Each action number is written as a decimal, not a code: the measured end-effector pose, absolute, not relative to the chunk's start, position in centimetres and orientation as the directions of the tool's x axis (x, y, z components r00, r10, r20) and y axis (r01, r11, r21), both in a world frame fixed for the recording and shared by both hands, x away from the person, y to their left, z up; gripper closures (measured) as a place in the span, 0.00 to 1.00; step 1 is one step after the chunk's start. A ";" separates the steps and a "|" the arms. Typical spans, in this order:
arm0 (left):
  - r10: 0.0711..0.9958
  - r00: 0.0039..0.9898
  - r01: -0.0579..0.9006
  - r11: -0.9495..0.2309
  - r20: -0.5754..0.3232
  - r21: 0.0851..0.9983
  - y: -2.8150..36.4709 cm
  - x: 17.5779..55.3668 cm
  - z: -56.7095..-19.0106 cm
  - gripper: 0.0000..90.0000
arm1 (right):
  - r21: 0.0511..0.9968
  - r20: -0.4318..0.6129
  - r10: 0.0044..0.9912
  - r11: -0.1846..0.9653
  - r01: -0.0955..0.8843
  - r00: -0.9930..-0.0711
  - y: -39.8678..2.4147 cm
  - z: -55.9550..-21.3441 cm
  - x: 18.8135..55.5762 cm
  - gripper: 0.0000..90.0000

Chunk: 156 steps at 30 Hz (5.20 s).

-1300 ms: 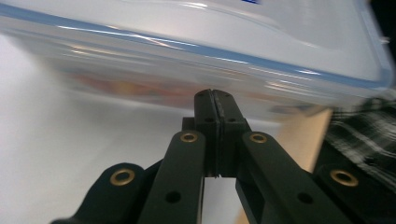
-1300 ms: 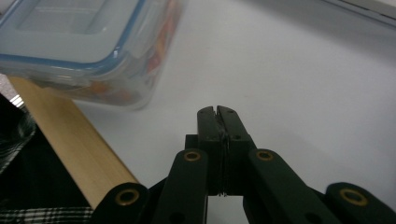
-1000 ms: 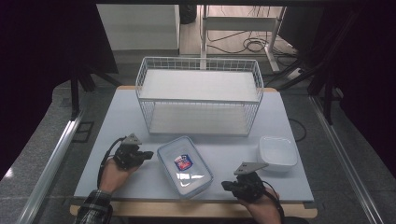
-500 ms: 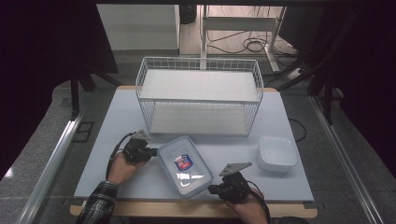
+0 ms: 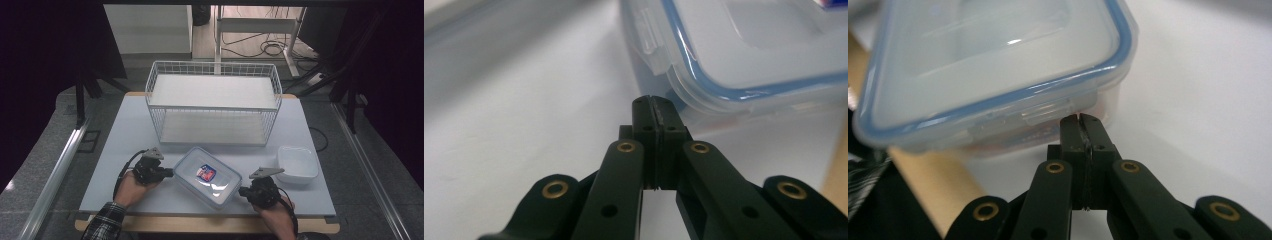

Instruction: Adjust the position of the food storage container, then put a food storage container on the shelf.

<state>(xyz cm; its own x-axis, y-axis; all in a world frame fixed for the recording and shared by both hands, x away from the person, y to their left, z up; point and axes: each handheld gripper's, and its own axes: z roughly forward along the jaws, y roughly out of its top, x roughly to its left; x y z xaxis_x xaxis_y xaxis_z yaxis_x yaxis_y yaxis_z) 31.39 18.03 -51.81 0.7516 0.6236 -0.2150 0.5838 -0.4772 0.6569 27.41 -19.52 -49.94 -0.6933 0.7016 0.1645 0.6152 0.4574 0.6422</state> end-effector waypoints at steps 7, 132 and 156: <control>0.663 0.721 0.593 -0.440 -0.202 0.674 18.0 32.7 -51.7 1.00 | 0.645 0.171 0.715 0.439 0.626 -0.678 -19.9 -49.9 28.2 0.99; 0.565 0.641 0.682 -0.107 -0.520 0.724 17.4 28.8 -49.6 0.57 | 0.724 0.451 0.605 0.182 0.665 -0.656 -21.7 -46.8 30.6 0.59; 0.572 0.669 0.624 -0.085 -0.476 0.776 18.2 30.5 -44.5 0.57 | 0.781 0.426 0.591 0.142 0.608 -0.686 -21.3 -42.2 32.2 0.60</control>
<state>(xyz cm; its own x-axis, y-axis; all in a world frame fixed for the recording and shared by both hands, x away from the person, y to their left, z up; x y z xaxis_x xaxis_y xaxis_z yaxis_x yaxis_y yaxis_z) 30.55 18.16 -44.48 0.6688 0.5715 -0.4755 0.6245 -0.0847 0.7765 32.16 -21.27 -42.21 -0.6856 0.5905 0.4257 0.6076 0.1423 0.7814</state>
